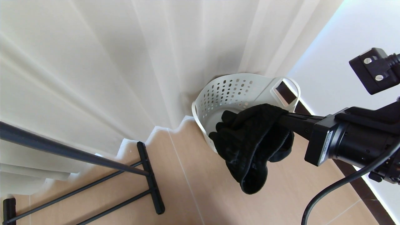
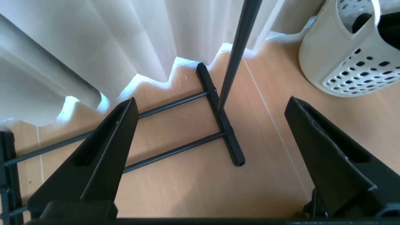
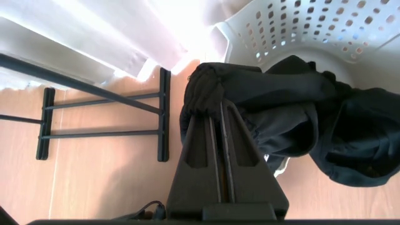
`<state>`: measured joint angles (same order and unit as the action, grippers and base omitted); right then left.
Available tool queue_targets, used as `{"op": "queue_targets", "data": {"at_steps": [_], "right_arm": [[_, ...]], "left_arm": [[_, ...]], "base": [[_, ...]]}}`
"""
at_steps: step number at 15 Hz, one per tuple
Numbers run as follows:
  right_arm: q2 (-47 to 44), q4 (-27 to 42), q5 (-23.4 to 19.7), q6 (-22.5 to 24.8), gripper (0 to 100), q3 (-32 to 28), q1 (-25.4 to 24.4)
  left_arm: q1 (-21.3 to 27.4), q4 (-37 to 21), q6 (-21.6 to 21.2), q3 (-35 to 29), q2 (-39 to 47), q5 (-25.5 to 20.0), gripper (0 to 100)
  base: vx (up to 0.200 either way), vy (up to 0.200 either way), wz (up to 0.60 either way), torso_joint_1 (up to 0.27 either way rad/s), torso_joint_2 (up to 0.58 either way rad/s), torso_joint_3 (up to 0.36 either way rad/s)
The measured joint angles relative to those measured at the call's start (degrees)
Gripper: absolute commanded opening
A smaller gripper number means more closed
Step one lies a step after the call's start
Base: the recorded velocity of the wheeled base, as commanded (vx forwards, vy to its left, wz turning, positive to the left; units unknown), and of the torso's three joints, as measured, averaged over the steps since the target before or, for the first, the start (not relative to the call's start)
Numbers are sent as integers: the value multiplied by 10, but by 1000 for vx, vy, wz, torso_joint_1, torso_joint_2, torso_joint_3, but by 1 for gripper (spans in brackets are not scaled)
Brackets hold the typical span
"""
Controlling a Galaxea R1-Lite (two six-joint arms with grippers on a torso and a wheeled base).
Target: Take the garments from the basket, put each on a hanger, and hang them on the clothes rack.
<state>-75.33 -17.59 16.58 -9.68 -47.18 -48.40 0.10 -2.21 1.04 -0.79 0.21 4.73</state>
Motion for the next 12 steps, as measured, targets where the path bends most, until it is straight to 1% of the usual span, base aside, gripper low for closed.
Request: {"op": "queue_targets", "data": {"at_steps": [9,11,12], "right_arm": [[-2,0,3,1,0,0,1],[-1,-2,3,11,0,8,1],[0,-1,3,15,0,11,1]], "left_arm": [[0,0,0,0,0,0,100],[0,0,0,0,0,1,100],[0,0,0,0,0,1,100]], "base": [[0,0,0,0,3,202],[0,0,0,2,-5,185],[0,0,0,17,-203,12]]}}
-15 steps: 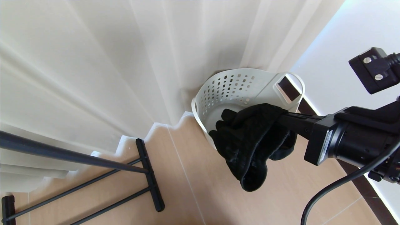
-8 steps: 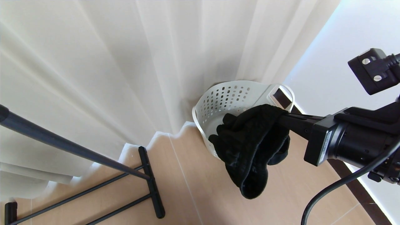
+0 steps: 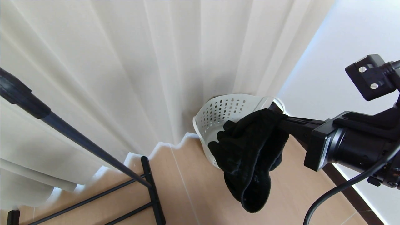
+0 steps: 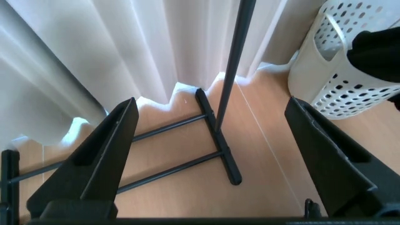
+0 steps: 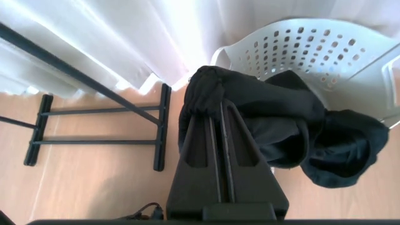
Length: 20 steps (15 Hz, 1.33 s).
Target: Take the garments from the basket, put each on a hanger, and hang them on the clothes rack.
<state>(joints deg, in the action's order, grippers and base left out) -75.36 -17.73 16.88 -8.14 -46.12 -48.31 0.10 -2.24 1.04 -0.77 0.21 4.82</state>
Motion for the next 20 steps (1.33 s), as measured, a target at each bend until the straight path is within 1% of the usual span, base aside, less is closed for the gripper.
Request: {"op": "queue_targets", "data": {"at_steps": [3,9,14,20], "right_arm": [[1,-1,0,1,0,3,0],[1,-1,-1,0,0,5,0],[1,-1,-1,1,0,7,0],[2,-1,-2,1,0,8,0]], "left_arm": [[0,1,0,0,0,0,100],[0,0,0,0,0,0,100],[0,0,0,0,0,0,100],[0,1,0,0,0,-1,100]], "base": [[0,0,0,32,-356,-116],[0,0,0,98,-453,-150],[0,0,0,148,-483,-135],[0,0,0,187,-510,-124]]}}
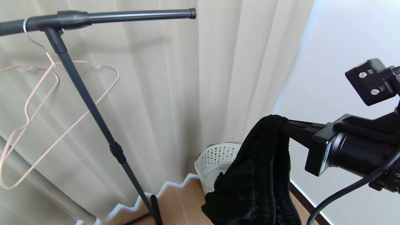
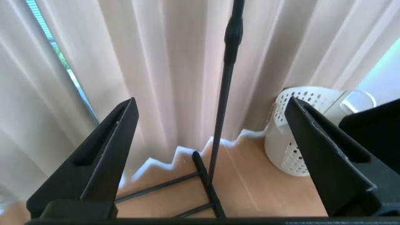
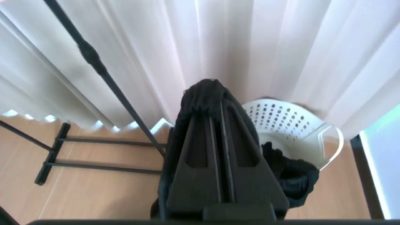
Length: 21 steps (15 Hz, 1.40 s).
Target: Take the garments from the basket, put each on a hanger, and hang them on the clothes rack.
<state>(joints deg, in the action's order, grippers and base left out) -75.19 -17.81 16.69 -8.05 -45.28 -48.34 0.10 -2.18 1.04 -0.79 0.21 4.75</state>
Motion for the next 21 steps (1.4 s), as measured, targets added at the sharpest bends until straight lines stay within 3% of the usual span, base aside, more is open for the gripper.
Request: {"op": "queue_targets", "data": {"at_steps": [10,21], "right_arm": [[1,-1,0,0,0,2,0],[8,-1,-1,5,0,14,0]], "left_arm": [[0,0,0,0,0,0,100],[0,0,0,0,0,1,100]], "base": [[0,0,0,236,-563,-218],[0,0,0,168,-370,-177]]}}
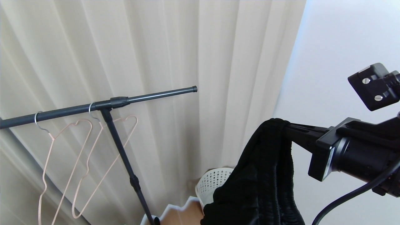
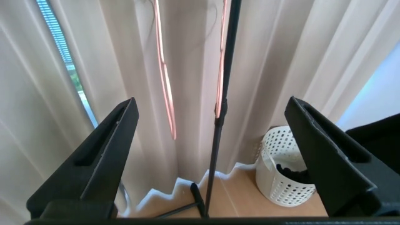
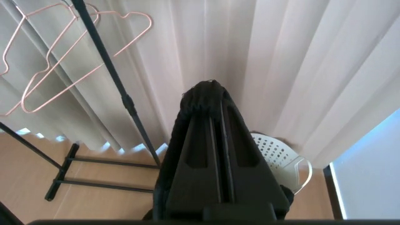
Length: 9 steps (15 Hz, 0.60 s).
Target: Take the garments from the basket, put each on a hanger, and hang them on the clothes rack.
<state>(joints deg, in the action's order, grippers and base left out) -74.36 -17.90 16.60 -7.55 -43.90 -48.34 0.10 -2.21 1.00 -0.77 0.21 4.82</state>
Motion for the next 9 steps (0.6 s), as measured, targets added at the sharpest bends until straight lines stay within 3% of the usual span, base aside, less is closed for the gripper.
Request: {"op": "queue_targets", "data": {"at_steps": [2,9], "right_arm": [[2,0,0,10,0,2,0],[5,-25,0,14,0,16,2]], "left_arm": [[0,0,0,0,0,1,100],[0,0,-1,0,0,0,100]], "base": [[0,0,0,23,-33,-28],[0,0,600,7,-3,-4]]}}
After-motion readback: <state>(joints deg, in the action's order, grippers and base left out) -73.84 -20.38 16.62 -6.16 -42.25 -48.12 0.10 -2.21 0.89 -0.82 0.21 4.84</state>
